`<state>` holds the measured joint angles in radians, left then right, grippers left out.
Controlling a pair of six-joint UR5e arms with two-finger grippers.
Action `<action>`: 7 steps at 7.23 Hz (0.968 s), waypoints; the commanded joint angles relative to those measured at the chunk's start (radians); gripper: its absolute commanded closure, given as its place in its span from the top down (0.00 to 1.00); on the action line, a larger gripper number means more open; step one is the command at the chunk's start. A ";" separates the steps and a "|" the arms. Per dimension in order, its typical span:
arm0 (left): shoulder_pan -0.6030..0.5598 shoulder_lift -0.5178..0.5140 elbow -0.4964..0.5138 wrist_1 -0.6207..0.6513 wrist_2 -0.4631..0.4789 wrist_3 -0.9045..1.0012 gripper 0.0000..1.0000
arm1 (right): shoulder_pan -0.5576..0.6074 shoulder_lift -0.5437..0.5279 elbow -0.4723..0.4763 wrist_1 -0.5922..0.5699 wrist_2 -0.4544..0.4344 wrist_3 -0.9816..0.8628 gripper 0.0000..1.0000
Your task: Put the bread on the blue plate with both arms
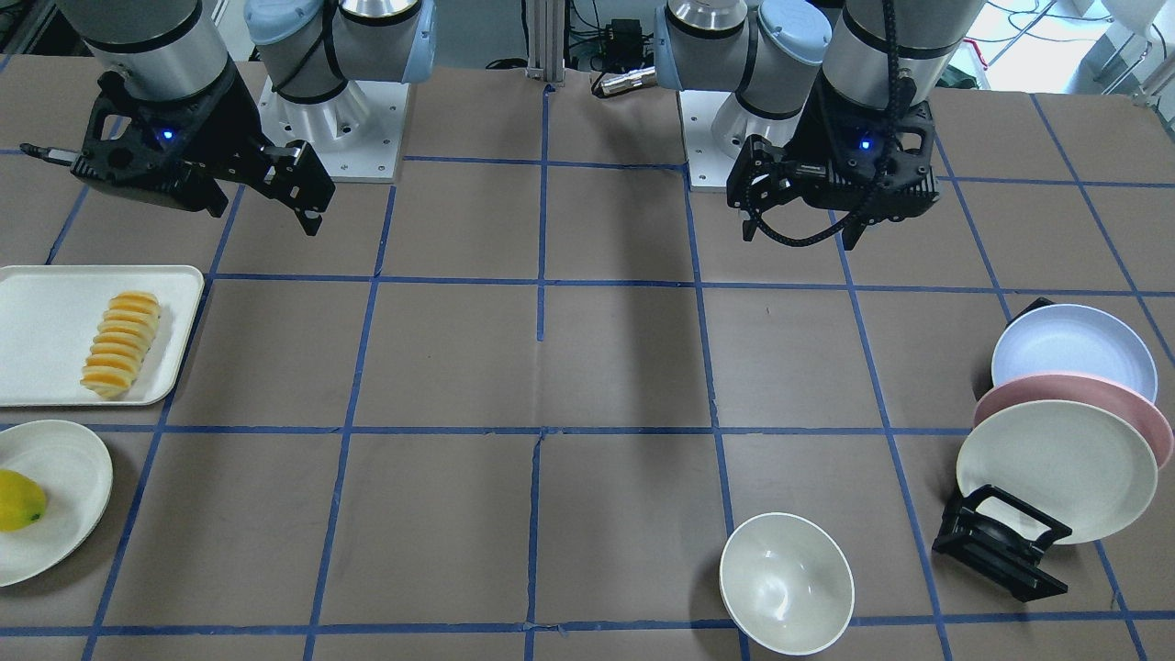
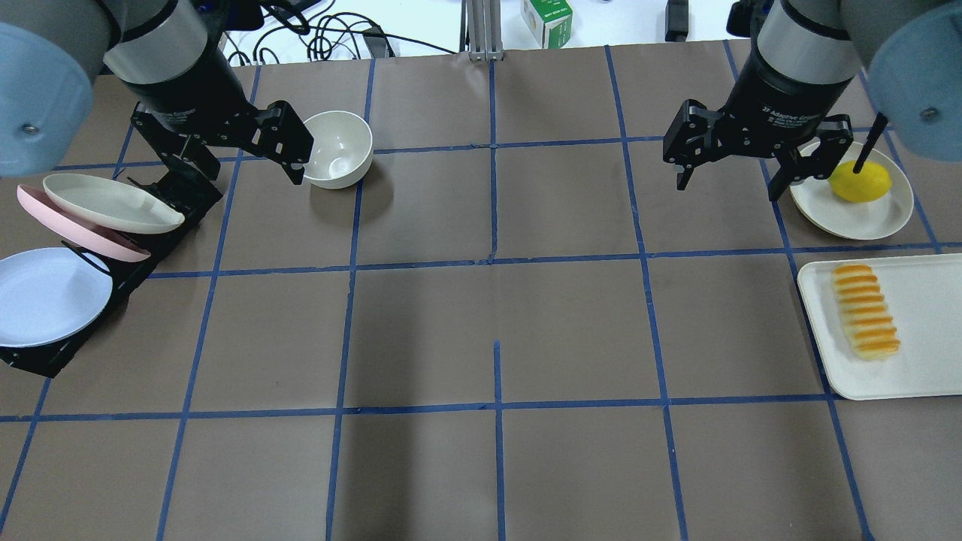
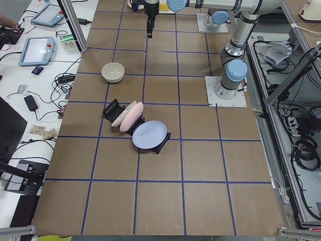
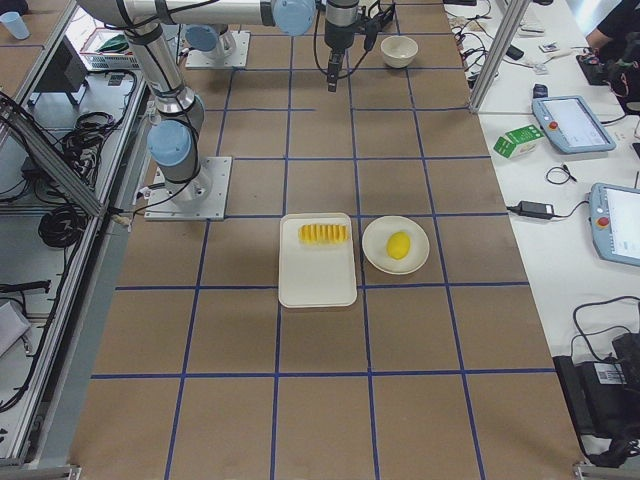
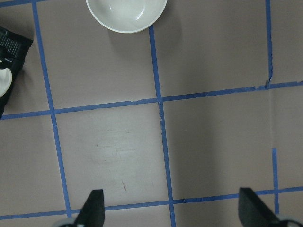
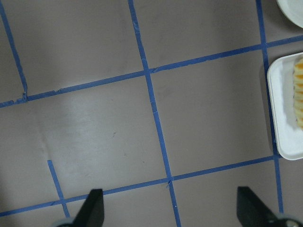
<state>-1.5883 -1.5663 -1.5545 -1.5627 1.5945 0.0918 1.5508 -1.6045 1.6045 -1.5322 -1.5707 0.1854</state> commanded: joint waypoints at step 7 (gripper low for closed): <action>0.183 0.103 -0.071 -0.088 0.097 0.035 1.00 | 0.000 0.002 0.000 0.032 -0.005 0.000 1.00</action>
<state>-1.5151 -1.4771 -1.6257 -1.6127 1.6446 0.1195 1.5509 -1.6035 1.6045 -1.5066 -1.5740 0.1856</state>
